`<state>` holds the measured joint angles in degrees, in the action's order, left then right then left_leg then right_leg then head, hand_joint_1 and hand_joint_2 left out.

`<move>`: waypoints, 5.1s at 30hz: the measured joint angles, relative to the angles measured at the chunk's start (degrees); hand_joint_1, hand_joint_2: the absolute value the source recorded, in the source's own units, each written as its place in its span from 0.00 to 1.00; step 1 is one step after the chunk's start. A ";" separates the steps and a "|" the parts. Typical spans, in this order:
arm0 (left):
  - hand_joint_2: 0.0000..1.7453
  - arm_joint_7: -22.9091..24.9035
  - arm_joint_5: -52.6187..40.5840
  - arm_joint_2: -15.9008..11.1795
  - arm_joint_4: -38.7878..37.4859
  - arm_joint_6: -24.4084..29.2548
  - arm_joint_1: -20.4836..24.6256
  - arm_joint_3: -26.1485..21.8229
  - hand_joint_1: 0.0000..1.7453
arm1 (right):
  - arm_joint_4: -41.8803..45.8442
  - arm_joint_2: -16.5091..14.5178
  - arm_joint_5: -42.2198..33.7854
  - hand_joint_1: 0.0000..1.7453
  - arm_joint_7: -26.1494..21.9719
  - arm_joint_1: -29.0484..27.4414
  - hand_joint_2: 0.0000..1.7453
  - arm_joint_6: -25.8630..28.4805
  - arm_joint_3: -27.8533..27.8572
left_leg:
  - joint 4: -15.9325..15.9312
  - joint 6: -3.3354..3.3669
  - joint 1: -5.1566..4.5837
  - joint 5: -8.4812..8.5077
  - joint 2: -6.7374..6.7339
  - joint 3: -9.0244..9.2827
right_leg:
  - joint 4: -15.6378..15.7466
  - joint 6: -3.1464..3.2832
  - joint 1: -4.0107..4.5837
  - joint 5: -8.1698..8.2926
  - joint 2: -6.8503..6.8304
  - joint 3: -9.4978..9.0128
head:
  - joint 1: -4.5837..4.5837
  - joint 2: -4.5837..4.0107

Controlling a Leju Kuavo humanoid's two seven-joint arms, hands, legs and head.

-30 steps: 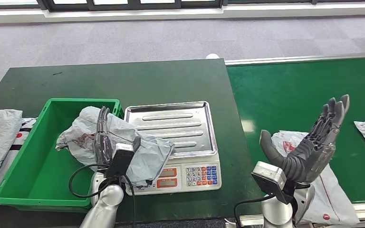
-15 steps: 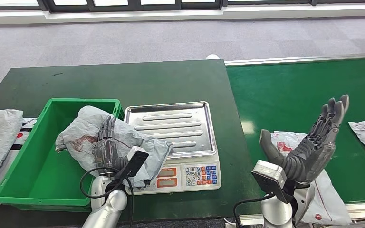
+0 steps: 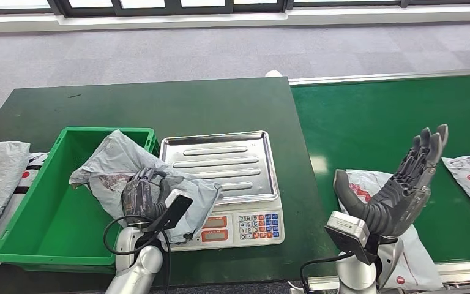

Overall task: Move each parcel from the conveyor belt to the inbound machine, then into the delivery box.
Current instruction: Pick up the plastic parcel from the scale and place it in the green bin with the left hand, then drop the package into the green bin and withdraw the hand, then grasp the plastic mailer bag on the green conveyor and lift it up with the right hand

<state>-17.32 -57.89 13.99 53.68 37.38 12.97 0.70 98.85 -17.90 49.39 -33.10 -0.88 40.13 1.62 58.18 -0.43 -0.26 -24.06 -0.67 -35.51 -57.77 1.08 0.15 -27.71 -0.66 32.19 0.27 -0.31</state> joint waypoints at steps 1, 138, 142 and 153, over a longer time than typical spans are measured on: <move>1.00 0.01 -0.11 0.04 0.20 -0.04 -0.10 -0.13 1.00 | -0.11 0.00 -0.10 0.00 -0.14 0.00 1.00 0.00 0.00 | 0.00 0.00 0.00 0.00 0.00 0.00 | 0.00 0.00 0.00 0.00 0.00 0.00 | 0.00 0.00; 1.00 -22.85 50.57 -6.74 56.89 -18.23 -16.86 28.12 0.00 | -30.95 0.19 37.34 0.00 34.05 3.65 1.00 0.07 39.01 | 0.03 0.24 -0.15 -0.09 0.23 -0.29 | 0.02 -0.20 -0.14 -0.10 -0.17 0.21 | 0.02 0.00; 1.00 -22.86 50.46 -6.83 56.83 -17.75 -16.86 28.35 0.00 | -31.58 0.25 37.24 0.00 34.05 3.79 1.00 0.07 39.01 | 0.03 0.24 -0.15 -0.09 0.23 -0.29 | 0.02 -0.20 -0.14 -0.10 -0.17 0.21 | 0.02 0.00; 1.00 -22.87 49.11 -10.16 54.40 -8.81 -16.74 35.61 0.00 | -51.96 3.30 34.03 0.00 32.61 9.69 1.00 -7.80 38.11 | 0.03 0.24 -0.15 -0.09 0.24 -0.29 | 0.02 -0.20 -0.15 -0.11 -0.18 0.20 | 0.02 0.00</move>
<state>-40.19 -8.78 3.83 108.08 28.58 -3.77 36.31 46.90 -14.60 83.42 -0.49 8.81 32.33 39.73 58.21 -0.19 -0.42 -24.15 -0.43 -35.80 -57.74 0.88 0.00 -27.81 -0.84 32.39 0.28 -0.31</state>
